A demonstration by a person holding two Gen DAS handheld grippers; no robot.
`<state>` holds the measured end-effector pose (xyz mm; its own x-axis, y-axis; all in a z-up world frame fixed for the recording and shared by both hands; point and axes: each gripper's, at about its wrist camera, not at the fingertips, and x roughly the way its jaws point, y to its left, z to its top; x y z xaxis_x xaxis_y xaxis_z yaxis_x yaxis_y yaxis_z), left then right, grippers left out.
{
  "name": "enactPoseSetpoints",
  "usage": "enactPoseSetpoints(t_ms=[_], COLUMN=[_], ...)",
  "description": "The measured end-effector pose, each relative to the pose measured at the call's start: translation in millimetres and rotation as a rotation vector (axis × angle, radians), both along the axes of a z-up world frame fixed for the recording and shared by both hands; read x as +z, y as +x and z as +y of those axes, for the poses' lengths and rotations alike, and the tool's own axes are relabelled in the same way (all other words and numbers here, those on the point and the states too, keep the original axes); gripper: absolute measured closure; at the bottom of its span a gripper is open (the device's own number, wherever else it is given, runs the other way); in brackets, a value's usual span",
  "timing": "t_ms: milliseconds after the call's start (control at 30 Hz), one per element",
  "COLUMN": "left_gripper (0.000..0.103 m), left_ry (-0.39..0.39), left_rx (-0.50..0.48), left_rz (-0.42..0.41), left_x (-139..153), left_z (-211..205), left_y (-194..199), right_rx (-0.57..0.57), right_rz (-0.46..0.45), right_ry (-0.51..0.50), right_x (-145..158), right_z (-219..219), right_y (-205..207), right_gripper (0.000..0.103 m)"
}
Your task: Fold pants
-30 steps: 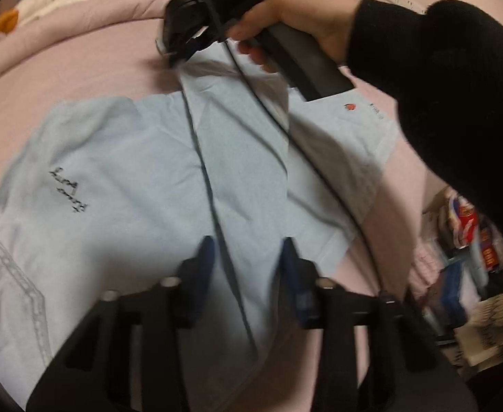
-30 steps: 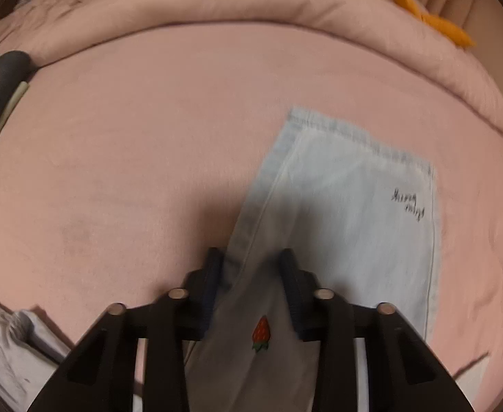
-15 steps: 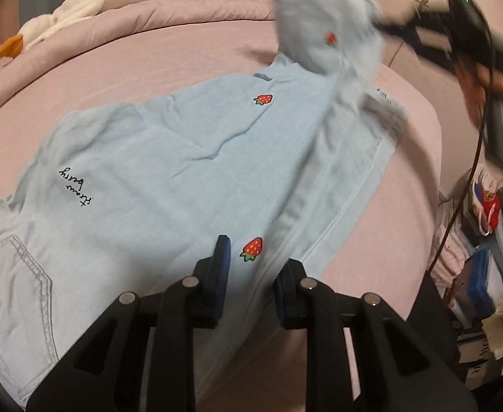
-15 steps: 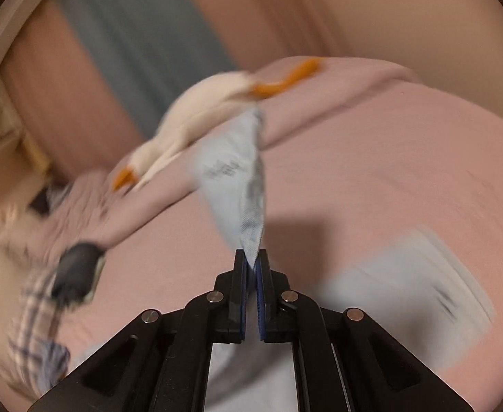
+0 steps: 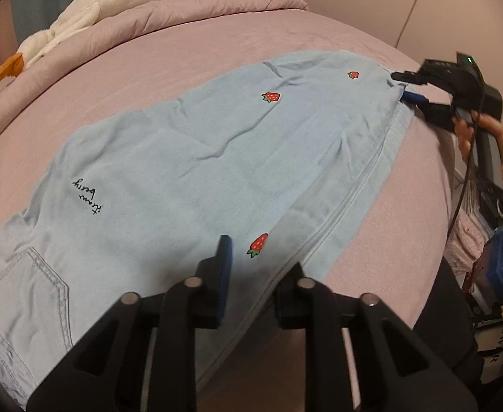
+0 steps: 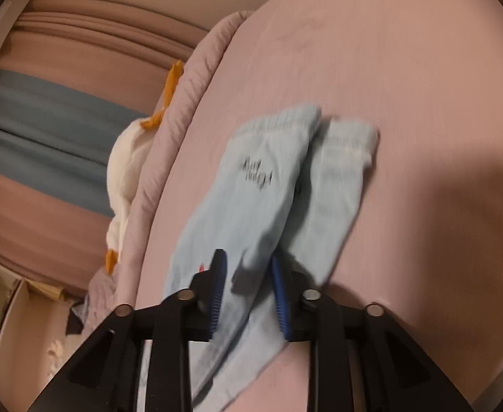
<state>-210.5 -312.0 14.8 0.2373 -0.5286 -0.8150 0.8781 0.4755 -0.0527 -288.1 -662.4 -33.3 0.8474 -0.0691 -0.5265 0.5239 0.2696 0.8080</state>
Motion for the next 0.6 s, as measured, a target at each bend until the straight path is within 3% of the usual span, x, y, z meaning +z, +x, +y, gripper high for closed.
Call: enactPoseSetpoints(t_ms=[133, 200, 367, 500, 600], left_gripper=[0.096, 0.097, 0.097, 0.094, 0.094], left_ry=[-0.007, -0.020, -0.028, 0.053, 0.047], left_rx=[-0.006, -0.012, -0.062, -0.070, -0.068], left_rz=[-0.034, -0.057, -0.101, -0.127, -0.138], left_x=[4.2, 9.3, 17.3, -5.5, -3.9], left_z=[2.8, 5.3, 16.9, 15.1, 17.6], left_y=[-8.6, -11.0, -19.4, -20.0, -20.3], right_rx=[0.011, 0.038, 0.051, 0.065, 0.080], right_rz=[0.071, 0.112, 0.074, 0.170, 0.179], right_ry=[-0.054, -0.111, -0.159, -0.164, -0.145], right_x=[11.7, 16.0, 29.5, 13.5, 1.3], right_z=[-12.4, -6.4, -5.9, -2.2, -5.6], right_y=[9.2, 22.7, -11.4, -8.4, -6.8], right_gripper=[0.078, 0.097, 0.098, 0.098, 0.098])
